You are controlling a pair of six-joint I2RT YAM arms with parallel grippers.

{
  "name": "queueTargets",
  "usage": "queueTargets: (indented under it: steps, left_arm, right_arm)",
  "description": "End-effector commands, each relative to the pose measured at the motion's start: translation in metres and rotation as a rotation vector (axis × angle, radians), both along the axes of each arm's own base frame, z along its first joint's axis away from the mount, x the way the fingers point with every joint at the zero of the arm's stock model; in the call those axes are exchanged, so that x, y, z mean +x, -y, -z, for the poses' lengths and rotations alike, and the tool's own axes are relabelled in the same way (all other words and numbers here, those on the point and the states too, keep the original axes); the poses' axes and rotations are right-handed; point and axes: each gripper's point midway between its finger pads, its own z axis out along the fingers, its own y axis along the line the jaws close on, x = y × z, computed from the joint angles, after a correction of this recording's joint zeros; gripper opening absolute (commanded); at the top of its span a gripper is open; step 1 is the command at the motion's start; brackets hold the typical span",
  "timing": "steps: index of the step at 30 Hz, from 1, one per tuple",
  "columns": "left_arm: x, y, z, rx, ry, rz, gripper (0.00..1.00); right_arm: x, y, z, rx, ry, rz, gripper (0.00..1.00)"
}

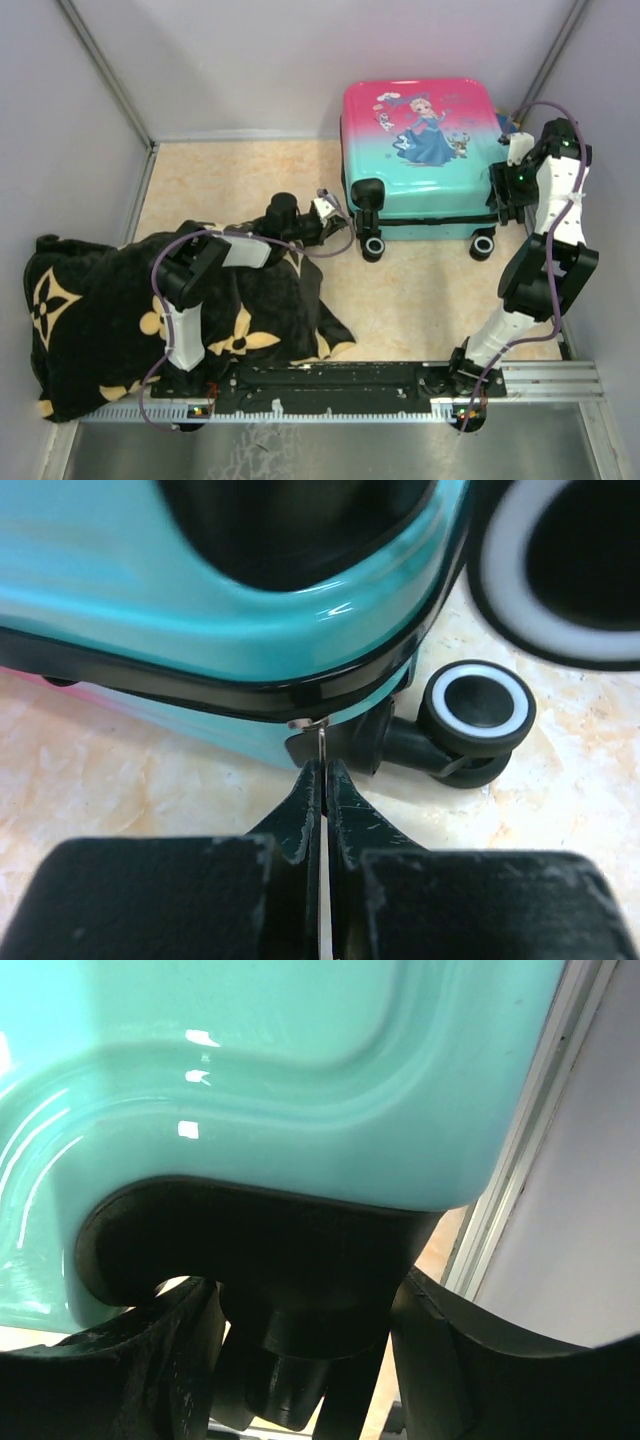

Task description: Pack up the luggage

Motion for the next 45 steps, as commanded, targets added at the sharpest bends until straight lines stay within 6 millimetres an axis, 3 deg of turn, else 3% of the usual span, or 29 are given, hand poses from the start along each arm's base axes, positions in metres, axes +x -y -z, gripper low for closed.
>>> queueTargets:
  steps: [1, 6, 10, 14, 18, 25, 30, 34, 37, 43, 45]
  left_arm:
    - [-0.058, 0.041, -0.021, -0.091, 0.042, 0.047, 0.00]
    - [-0.086, 0.055, -0.029, -0.103, 0.126, 0.048, 0.00]
    - [-0.091, 0.071, -0.027, -0.082, 0.106, 0.037, 0.00]
    - [-0.104, 0.104, -0.029, -0.089, 0.107, 0.046, 0.00]
    - [-0.117, 0.137, -0.017, -0.094, 0.041, 0.034, 0.00]
    - [-0.123, 0.183, -0.010, -0.129, 0.029, 0.012, 0.00]
    - [-0.137, 0.222, -0.006, -0.157, 0.073, 0.080, 0.00]
    - [-0.141, 0.248, -0.002, -0.173, 0.083, 0.069, 0.00]
    - [-0.141, 0.252, 0.000, -0.173, 0.084, 0.012, 0.00]
    - [-0.139, 0.227, 0.011, -0.097, 0.128, -0.118, 0.00]
    - [-0.142, 0.234, 0.013, -0.103, 0.129, -0.093, 0.00]
  right_arm:
    - [0.016, -0.004, -0.003, 0.020, 0.068, 0.163, 0.00]
    - [0.020, -0.009, -0.005, 0.028, 0.090, 0.168, 0.00]
    - [0.022, -0.014, -0.008, 0.056, 0.107, 0.168, 0.00]
    - [0.024, -0.026, -0.006, 0.116, 0.102, 0.167, 0.00]
    - [0.016, -0.040, -0.004, 0.177, 0.086, 0.151, 0.00]
    - [0.000, -0.061, 0.009, 0.257, 0.063, 0.135, 0.00]
    - [-0.011, -0.068, -0.007, 0.253, 0.108, 0.120, 0.00]
    - [-0.016, -0.074, -0.006, 0.277, 0.100, 0.119, 0.00]
    - [-0.016, -0.077, -0.005, 0.291, 0.097, 0.125, 0.00]
    - [-0.015, -0.084, -0.004, 0.332, 0.100, 0.135, 0.00]
    - [-0.018, -0.089, -0.002, 0.355, 0.093, 0.129, 0.00]
